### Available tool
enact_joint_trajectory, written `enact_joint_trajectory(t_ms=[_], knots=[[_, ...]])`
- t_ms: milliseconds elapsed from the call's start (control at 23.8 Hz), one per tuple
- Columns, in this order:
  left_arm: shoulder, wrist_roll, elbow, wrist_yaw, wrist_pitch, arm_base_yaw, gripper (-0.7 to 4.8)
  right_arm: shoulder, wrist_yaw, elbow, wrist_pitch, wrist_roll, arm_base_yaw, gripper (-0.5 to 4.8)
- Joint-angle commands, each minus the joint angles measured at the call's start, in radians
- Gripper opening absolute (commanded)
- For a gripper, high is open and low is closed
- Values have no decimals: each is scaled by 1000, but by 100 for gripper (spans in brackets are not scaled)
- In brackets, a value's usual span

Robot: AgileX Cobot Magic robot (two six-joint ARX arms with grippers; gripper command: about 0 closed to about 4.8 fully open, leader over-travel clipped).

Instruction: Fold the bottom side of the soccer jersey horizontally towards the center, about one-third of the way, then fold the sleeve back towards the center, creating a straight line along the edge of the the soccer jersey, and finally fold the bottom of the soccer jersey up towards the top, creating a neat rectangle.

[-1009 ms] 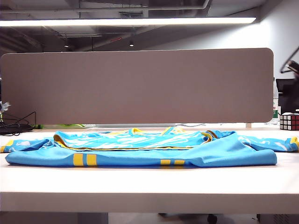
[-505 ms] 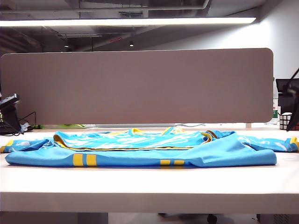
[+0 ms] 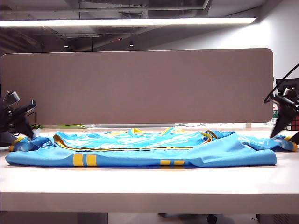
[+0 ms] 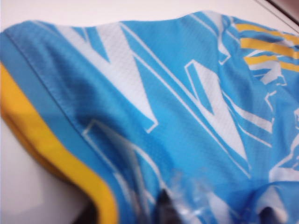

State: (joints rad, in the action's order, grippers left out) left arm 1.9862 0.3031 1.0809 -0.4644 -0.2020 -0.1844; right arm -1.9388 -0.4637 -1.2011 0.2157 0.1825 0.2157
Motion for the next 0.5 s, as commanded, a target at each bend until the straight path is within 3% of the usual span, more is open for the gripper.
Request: enact_joint_trajectory(t_ms=[42,126,336,505], knots=[[22,3,-18,8,27,2,44,-9,40,7,8,0,-11,57],[22,4,-18,-4,-64,2,14,-8,39,5,-41,2,-16,-7],[5,82,-17,-98,-224,2,-5,31,20,-40,-53,11,-20,-7],[-98,56,-17,-123,-271,57,-5,137,-13,-76,-52,11,-56,-7]])
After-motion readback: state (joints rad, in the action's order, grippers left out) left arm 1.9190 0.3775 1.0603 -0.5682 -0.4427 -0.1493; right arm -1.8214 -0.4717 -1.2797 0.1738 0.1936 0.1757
